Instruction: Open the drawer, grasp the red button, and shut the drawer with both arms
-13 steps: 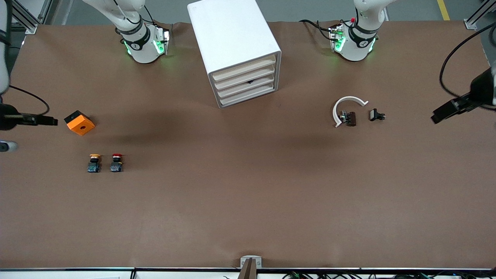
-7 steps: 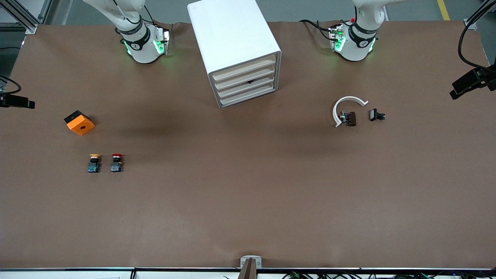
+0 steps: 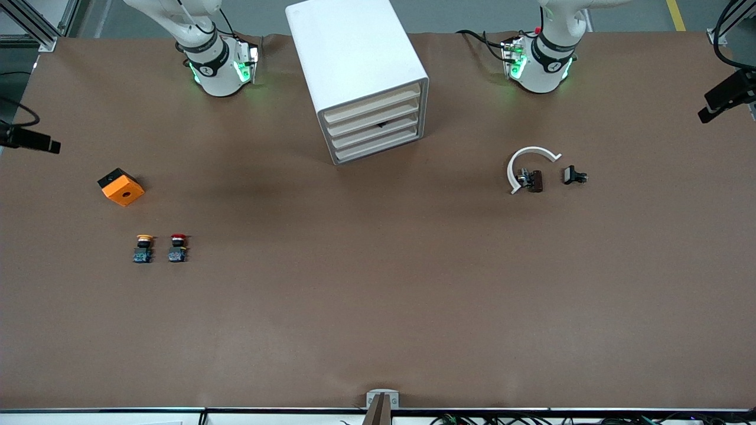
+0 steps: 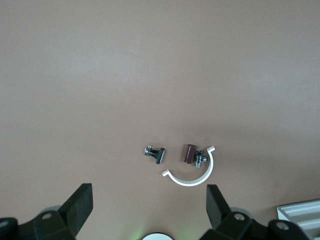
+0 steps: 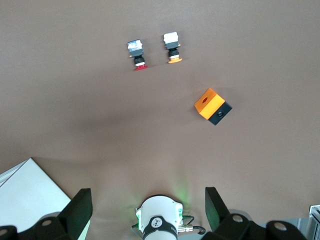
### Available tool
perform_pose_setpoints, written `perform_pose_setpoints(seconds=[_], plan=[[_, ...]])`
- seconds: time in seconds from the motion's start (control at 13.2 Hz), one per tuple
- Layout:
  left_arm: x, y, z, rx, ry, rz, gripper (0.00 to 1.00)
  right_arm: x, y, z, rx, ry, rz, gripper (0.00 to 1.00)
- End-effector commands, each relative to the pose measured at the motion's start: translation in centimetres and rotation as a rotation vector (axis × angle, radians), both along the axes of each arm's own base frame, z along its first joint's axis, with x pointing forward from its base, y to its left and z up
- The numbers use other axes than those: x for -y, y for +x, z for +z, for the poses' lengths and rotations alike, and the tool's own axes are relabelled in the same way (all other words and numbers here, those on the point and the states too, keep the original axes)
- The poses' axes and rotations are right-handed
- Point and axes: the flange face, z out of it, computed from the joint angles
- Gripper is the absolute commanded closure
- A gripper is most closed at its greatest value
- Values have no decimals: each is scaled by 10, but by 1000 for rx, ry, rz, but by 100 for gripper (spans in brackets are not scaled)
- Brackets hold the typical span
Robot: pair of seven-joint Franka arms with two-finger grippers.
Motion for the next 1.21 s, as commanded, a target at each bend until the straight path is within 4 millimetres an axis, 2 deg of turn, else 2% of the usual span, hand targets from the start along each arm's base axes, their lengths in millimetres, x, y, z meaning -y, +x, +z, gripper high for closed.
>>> perform_pose_setpoints(seconds=[0.0,0.23,0.38,0.45,0.53,0.68,0.83,1.13], plan=[[3,-19,2,5,-11,-18,0,-9,-20,19,13,7,2,0],[9,-14,-5,-4,-9,-30,0,-8,-34,27,10,27,69,0],[23,-8,-13,-19,-5,-54,0,-4,-38,32,23,52,75,0],[24,-8,-12,-18,-4,-55,0,-2,-41,35,30,54,71,0],[25,-9,-14,-23,-4,-58,0,-9,-41,37,34,51,81,0],[38,-11,-17,-32,0,-82,0,-6,-40,37,41,46,75,0],[40,-13,-18,-38,1,-87,0,-2,-44,37,39,52,71,0],[40,-14,-17,-34,1,-87,0,13,-80,29,108,80,114,0]])
